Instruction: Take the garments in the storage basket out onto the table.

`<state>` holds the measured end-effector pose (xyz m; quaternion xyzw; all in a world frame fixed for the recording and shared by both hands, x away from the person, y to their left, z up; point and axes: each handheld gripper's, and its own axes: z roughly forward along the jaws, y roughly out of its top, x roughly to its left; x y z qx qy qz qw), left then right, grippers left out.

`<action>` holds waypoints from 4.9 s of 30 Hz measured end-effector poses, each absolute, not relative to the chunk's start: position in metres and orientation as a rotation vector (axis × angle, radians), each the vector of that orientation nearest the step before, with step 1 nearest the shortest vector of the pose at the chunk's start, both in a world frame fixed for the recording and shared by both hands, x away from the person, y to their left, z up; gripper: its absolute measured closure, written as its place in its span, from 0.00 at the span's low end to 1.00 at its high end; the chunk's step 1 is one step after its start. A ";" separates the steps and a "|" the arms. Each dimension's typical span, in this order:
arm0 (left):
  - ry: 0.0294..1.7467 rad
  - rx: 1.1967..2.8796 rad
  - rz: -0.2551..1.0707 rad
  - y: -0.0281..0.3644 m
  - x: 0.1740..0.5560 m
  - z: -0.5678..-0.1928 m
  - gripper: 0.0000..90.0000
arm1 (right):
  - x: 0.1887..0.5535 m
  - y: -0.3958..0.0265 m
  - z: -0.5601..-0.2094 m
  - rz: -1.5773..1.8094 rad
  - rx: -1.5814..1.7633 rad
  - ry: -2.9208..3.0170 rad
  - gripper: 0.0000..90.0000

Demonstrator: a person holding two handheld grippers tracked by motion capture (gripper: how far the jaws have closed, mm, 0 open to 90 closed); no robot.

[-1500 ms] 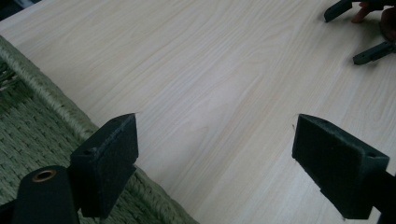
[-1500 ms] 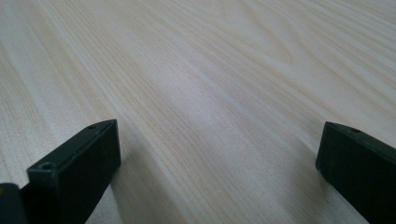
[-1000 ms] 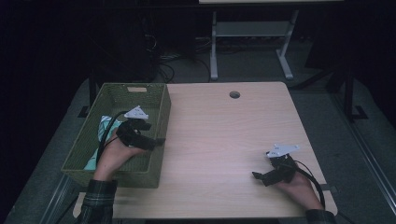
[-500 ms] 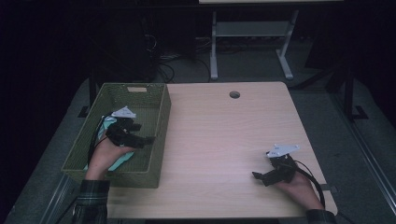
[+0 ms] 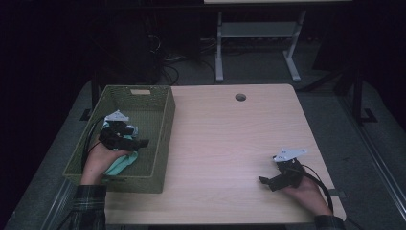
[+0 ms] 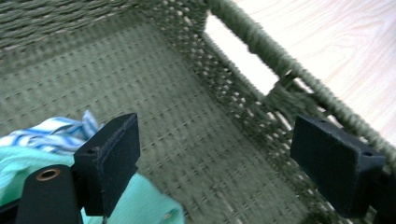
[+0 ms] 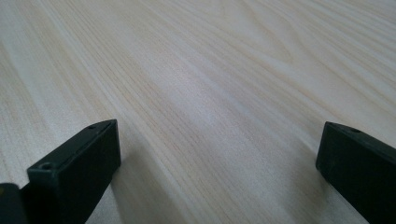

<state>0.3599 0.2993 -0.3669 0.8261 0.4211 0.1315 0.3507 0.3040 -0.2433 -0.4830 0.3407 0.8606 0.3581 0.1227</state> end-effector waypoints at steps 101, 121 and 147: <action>1.360 2.039 0.207 0.337 0.371 -0.388 0.92 | 0.304 -0.244 -0.483 1.041 1.011 2.501 0.00; 1.201 1.899 0.232 0.339 0.363 -0.364 0.93 | 0.304 -0.243 -0.483 1.036 1.032 2.499 0.00; 1.019 1.831 0.363 0.319 0.355 -0.298 0.93 | 0.304 -0.243 -0.483 1.037 1.035 2.497 0.00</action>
